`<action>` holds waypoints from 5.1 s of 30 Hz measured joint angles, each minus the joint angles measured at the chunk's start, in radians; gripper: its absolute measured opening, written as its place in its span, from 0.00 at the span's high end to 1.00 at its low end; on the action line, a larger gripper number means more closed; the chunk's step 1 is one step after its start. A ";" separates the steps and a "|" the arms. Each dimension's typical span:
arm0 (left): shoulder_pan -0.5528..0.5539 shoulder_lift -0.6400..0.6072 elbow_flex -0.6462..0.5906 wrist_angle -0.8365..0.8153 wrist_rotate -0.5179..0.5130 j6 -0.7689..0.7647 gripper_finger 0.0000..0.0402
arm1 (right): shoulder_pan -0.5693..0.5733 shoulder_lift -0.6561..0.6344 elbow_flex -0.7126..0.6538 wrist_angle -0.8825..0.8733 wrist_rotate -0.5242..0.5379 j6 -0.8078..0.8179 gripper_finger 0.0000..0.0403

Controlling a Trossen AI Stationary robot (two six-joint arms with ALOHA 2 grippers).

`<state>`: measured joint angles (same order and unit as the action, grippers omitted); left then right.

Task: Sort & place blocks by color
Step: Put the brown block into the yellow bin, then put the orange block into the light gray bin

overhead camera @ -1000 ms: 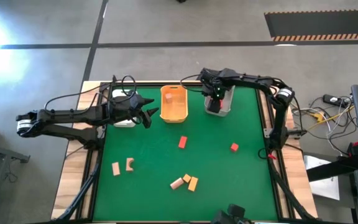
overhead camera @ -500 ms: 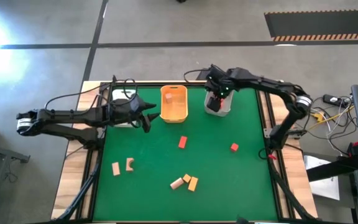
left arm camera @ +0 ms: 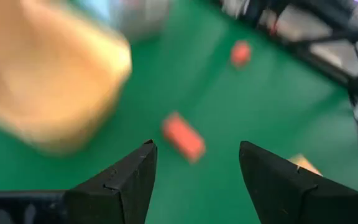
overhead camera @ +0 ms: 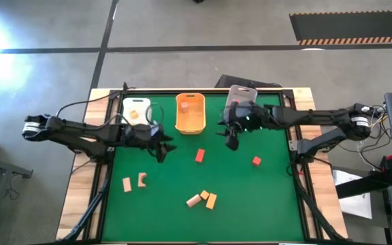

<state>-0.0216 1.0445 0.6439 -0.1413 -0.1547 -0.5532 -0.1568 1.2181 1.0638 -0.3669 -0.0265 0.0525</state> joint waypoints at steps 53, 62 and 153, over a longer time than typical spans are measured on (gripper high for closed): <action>-0.413 0.333 0.069 -0.704 0.167 -0.937 0.69 | 0.112 -0.005 -0.163 0.246 0.002 -0.027 0.58; -0.411 0.336 0.098 -0.705 0.145 -0.866 0.93 | 0.112 -0.004 -0.203 0.246 0.002 -0.026 0.58; 0.082 0.456 0.507 -0.292 -0.005 0.637 0.73 | 0.111 -0.175 -0.334 0.193 0.030 0.050 0.67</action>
<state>0.0602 1.5003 1.1506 -0.4335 -0.1593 0.0838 -0.0460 1.0431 0.7297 -0.1738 0.0034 0.1026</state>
